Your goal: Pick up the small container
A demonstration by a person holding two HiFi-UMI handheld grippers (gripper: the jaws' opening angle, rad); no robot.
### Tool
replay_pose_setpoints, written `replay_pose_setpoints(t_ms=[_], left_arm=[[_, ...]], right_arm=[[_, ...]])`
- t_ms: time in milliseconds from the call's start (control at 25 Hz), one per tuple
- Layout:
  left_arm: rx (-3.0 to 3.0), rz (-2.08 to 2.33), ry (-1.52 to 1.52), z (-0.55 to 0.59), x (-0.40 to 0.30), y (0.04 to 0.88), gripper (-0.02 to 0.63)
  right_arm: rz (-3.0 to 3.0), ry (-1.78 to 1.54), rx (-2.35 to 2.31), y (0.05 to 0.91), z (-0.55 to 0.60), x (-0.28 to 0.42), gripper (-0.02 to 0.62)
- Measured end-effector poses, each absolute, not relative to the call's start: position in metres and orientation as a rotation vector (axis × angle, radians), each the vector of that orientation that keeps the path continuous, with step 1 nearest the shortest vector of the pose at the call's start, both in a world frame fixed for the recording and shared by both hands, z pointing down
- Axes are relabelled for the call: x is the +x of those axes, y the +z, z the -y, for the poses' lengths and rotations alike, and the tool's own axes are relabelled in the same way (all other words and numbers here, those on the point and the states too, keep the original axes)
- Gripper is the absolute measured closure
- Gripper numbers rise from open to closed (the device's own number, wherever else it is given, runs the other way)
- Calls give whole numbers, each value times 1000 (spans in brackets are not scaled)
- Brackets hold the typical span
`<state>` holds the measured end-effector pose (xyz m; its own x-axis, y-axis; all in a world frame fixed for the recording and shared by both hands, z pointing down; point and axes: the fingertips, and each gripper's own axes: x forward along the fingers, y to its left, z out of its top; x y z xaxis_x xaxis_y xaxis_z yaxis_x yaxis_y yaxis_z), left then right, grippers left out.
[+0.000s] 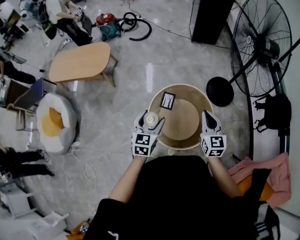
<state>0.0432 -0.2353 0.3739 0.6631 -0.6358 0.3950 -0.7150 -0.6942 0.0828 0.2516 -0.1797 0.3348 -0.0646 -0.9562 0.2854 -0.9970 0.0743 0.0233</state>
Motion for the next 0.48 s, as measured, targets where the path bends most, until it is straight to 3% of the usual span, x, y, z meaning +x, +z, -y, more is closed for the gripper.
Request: replay_pose_setpoints(t_ms=[480], left_arm=[[2690,1073,510,222,78,362,253]], right_arm=[[2086,259,2084,325,163,300,574]])
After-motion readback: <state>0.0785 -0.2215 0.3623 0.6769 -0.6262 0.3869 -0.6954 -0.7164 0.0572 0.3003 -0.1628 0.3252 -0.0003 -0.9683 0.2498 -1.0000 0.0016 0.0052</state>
